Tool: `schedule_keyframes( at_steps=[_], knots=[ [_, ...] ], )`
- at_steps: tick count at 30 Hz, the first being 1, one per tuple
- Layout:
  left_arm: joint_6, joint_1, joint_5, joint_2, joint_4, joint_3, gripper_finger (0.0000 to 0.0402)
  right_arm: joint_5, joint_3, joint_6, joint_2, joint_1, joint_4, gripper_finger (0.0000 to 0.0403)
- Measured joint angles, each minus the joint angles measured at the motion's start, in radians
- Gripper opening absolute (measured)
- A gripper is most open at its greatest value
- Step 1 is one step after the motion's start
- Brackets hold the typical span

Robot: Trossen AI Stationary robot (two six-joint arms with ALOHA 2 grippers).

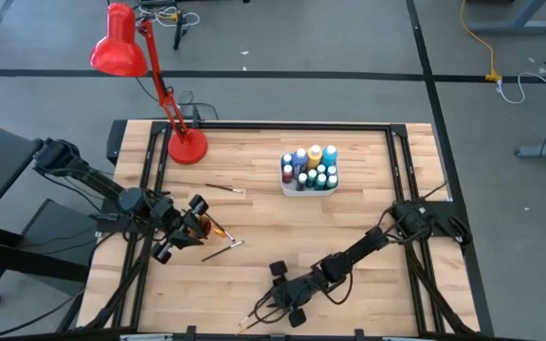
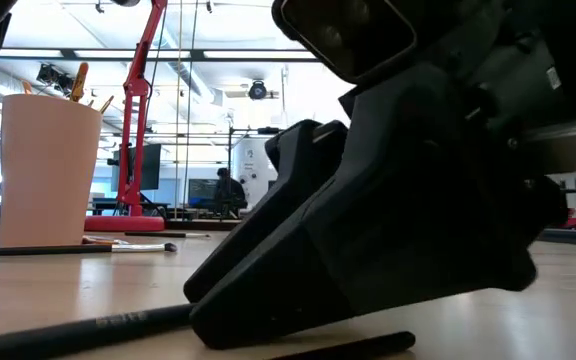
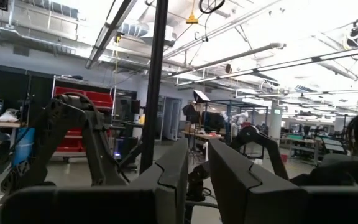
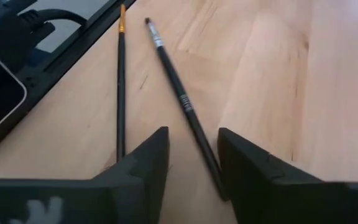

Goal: Pick & Place Paint Supplies
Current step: Put the silver paint brush into the orange cup

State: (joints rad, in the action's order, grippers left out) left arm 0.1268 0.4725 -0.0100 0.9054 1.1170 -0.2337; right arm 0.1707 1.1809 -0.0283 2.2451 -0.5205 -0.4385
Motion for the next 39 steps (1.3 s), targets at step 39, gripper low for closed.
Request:
schedule_keyframes(
  at_steps=[39],
  knots=[
    [-0.347, 0.000, -0.150, 0.000, -0.156, 0.001, 0.0072, 0.337, -0.010, 0.370, -0.252, 0.097, 0.408, 0.0007]
  ],
)
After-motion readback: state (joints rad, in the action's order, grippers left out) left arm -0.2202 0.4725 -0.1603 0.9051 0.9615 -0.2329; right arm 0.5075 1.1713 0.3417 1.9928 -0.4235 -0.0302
